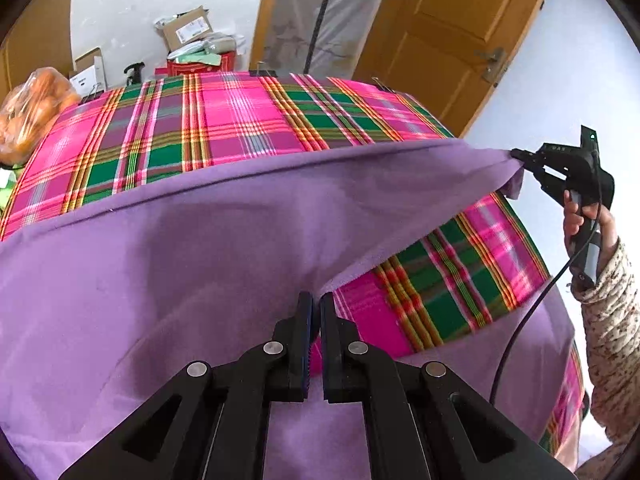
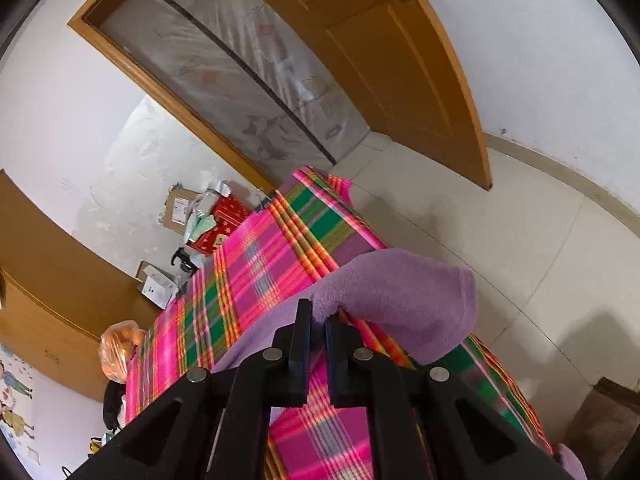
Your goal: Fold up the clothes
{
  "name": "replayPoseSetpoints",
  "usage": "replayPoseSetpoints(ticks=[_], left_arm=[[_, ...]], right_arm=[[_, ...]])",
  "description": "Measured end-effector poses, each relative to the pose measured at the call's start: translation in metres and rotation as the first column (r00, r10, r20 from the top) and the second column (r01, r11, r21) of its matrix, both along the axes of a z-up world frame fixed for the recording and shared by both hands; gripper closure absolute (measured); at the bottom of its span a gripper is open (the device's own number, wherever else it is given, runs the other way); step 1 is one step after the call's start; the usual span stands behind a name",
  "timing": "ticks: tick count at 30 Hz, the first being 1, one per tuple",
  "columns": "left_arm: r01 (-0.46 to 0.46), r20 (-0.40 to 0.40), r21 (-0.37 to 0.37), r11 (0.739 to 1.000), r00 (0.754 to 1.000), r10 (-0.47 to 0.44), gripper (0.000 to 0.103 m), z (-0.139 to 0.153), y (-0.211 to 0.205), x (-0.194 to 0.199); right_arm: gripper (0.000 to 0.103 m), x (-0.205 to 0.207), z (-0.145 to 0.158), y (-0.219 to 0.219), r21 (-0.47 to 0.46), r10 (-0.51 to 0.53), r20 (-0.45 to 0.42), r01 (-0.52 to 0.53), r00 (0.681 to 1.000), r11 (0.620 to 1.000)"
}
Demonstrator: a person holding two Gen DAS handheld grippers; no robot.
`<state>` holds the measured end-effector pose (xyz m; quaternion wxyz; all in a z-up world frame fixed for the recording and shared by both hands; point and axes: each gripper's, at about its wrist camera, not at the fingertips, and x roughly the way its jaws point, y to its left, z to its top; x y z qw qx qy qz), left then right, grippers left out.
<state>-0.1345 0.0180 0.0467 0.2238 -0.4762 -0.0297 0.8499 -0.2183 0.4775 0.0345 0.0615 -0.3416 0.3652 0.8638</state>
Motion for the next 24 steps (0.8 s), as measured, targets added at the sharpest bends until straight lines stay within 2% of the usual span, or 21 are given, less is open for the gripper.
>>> replayPoseSetpoints(ticks=[7,13,18,24], left_arm=[[0.052,0.005,-0.032,0.998,0.999,-0.052,0.1,0.0,0.003,0.022],[0.072,0.04,-0.052,0.996,0.997,-0.07,0.101,-0.01,0.003,0.034],[0.055,0.044,-0.063,0.997,0.998,-0.052,0.101,-0.013,0.004,0.03],[0.049,0.015,-0.091,0.995,0.999,-0.048,0.09,-0.008,0.0,0.029]], right_arm=[[0.097,0.033,0.0,0.005,0.028,-0.027,0.009,0.027,1.0,0.999],[0.097,0.05,-0.006,-0.002,0.139,-0.013,0.051,0.006,0.999,0.99],[0.097,0.046,-0.025,0.004,0.123,-0.028,0.107,0.015,0.994,0.992],[0.097,0.034,-0.037,0.006,0.12,-0.032,0.145,0.015,0.989,0.993]])
